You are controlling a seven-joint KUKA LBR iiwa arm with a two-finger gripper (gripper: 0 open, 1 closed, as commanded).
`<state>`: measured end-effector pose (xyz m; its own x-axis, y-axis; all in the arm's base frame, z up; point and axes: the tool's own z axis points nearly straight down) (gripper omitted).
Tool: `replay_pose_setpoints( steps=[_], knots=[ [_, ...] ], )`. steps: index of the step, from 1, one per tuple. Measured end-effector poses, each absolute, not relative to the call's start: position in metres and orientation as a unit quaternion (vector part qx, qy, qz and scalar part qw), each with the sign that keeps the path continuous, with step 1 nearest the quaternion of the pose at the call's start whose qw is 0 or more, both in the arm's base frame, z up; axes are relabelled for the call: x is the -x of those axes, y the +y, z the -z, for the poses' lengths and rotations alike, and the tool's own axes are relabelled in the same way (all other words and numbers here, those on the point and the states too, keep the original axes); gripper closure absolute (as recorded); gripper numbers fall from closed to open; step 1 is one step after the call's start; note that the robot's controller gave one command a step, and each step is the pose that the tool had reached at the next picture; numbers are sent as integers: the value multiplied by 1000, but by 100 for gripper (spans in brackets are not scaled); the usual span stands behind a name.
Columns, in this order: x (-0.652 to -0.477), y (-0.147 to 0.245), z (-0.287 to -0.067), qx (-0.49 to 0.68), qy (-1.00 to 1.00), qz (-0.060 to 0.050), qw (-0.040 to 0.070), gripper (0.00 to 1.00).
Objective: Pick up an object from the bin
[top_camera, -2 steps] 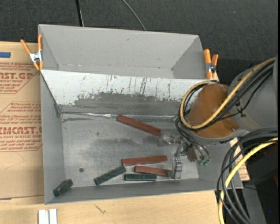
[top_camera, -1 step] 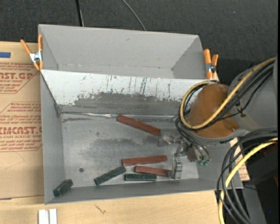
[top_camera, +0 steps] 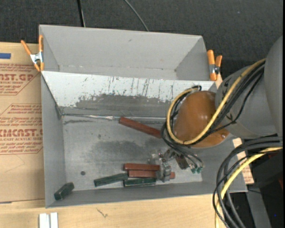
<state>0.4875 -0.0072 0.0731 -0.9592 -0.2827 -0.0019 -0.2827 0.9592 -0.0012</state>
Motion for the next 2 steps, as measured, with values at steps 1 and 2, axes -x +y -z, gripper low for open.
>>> replay_pose_setpoints(
  steps=[1, 2],
  knots=[
    [-487, -7, -73, 143, 990, 1, 1, 100],
    [-510, 1, -219, 128, 992, 0, 1, 100]
  ],
)
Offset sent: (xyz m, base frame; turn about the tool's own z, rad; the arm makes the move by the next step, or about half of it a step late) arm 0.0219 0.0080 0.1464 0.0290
